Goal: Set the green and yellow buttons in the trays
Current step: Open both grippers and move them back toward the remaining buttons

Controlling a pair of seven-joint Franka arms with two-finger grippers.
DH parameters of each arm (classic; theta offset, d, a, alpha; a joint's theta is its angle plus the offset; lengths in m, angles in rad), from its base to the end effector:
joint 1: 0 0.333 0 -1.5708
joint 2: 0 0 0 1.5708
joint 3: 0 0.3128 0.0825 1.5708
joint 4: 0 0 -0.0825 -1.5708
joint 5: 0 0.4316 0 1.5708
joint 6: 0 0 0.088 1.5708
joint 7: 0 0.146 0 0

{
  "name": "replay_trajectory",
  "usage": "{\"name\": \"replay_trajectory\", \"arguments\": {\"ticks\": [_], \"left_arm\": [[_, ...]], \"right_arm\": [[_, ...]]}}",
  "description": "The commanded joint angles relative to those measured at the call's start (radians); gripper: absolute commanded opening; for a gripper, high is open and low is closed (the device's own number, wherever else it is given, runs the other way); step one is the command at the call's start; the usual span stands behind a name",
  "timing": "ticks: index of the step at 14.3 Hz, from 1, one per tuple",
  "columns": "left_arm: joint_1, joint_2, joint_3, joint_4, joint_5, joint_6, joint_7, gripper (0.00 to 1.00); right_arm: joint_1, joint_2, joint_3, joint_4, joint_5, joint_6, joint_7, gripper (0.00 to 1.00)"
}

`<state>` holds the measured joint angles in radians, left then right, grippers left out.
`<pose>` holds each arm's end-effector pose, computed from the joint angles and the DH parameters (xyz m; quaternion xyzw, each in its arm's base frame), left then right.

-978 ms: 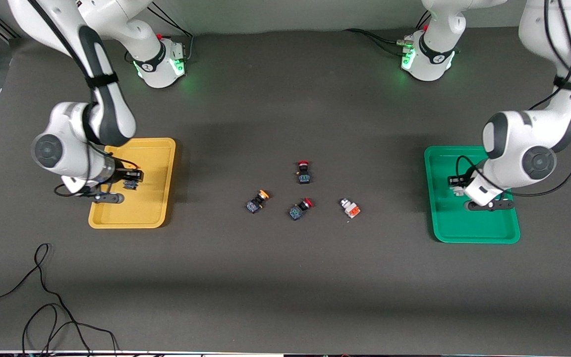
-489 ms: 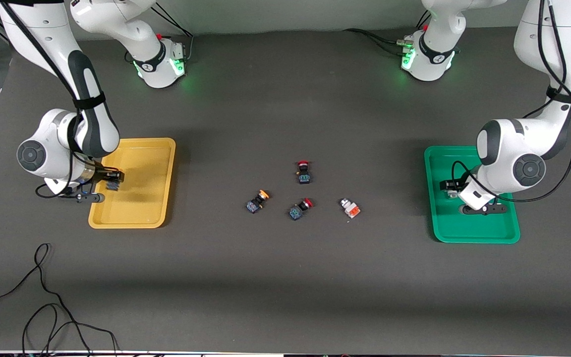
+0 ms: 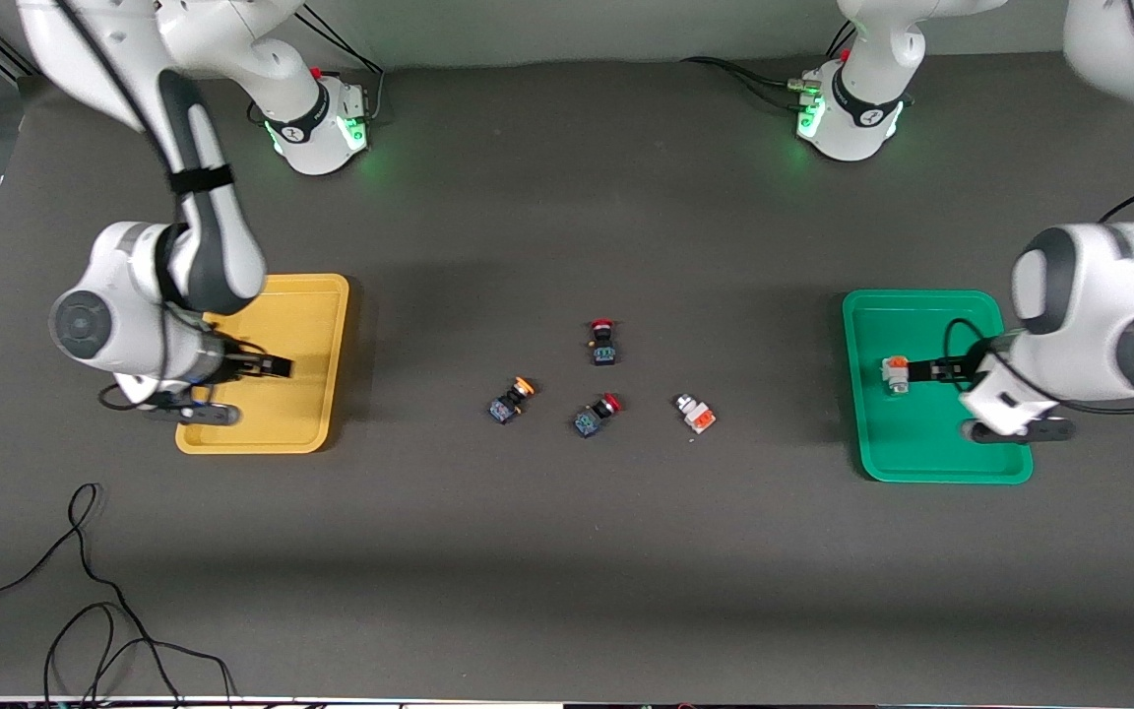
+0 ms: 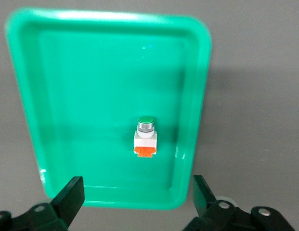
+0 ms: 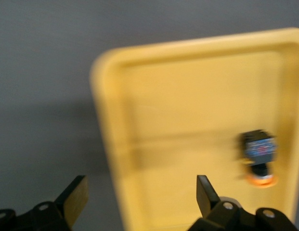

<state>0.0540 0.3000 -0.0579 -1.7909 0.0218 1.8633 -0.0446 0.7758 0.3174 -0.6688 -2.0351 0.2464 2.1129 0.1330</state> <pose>0.6396 0.0011 0.3027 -0.9934 -0.0162 0.1132 0.0041 0.5952 0.0793 0.2349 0.9936 -0.0810 -0.0787 0.0077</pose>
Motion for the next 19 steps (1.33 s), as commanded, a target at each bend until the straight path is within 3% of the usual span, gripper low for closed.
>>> {"name": "replay_trajectory", "arguments": {"ticks": [1, 3, 5, 10, 13, 16, 17, 18, 19], "left_arm": [[-0.045, 0.016, -0.008, 0.106, -0.019, -0.04, -0.035, 1.0], [-0.088, 0.03, -0.01, 0.148, -0.046, -0.024, -0.112, 1.0], [-0.172, 0.037, -0.01, 0.153, -0.048, 0.002, -0.197, 1.0], [-0.39, 0.099, -0.01, 0.16, -0.045, 0.104, -0.536, 1.0], [-0.486, 0.169, -0.01, 0.159, -0.037, 0.193, -0.584, 1.0], [-0.511, 0.275, -0.01, 0.157, -0.046, 0.289, -0.603, 1.0], [-0.511, 0.309, -0.01, 0.156, -0.048, 0.295, -0.63, 1.0], [-0.511, 0.336, -0.01, 0.156, -0.049, 0.309, -0.67, 1.0], [-0.511, 0.358, -0.011, 0.156, -0.051, 0.322, -0.725, 1.0]], "right_arm": [[0.107, 0.073, 0.015, 0.125, 0.124, -0.033, 0.169, 1.0], [0.128, 0.159, 0.037, 0.255, 0.226, -0.066, 0.235, 1.0], [0.134, 0.21, 0.057, 0.361, 0.235, -0.115, 0.331, 1.0], [0.137, 0.275, 0.118, 0.512, 0.237, -0.16, 0.482, 1.0], [0.122, 0.278, 0.117, 0.532, 0.232, -0.195, 0.473, 1.0], [0.073, 0.264, 0.126, 0.52, 0.22, -0.212, 0.438, 1.0], [0.009, 0.252, 0.193, 0.515, 0.217, -0.23, 0.432, 1.0], [-0.074, 0.227, 0.304, 0.504, 0.185, -0.231, 0.435, 1.0], [-0.123, 0.212, 0.392, 0.491, 0.104, -0.226, 0.451, 1.0]]}}
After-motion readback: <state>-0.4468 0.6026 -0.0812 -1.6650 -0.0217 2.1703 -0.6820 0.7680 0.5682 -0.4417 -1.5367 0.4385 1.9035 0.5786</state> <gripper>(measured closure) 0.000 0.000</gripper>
